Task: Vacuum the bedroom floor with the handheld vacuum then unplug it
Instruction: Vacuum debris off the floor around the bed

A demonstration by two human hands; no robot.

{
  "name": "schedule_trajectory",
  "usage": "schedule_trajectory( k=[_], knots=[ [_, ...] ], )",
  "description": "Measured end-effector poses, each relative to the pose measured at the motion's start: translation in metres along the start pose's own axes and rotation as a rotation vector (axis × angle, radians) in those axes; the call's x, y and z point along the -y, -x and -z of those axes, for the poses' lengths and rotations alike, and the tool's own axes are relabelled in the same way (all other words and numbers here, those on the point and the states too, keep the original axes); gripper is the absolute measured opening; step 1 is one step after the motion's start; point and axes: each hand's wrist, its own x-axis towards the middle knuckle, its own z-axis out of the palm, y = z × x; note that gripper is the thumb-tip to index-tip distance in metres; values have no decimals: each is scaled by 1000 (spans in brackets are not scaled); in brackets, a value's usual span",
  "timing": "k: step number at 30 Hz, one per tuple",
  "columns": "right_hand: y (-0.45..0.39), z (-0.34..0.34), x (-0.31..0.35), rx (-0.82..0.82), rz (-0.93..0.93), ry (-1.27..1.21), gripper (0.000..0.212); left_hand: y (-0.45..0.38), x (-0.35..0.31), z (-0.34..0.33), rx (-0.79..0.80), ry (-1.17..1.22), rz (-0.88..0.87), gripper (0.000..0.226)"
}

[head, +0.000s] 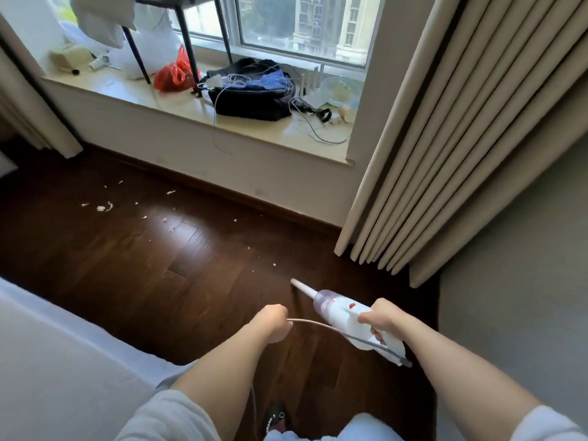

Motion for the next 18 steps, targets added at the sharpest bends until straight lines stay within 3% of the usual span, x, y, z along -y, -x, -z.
schedule_trajectory(
  k=[10, 18],
  knots=[
    [-45, -7, 89, 18, 97, 171, 44, -2, 52, 26, -86, 163, 232, 30],
    [-80, 41, 120, 130, 242, 308, 35, -20, 25, 38, -130, 259, 343, 28]
  ],
)
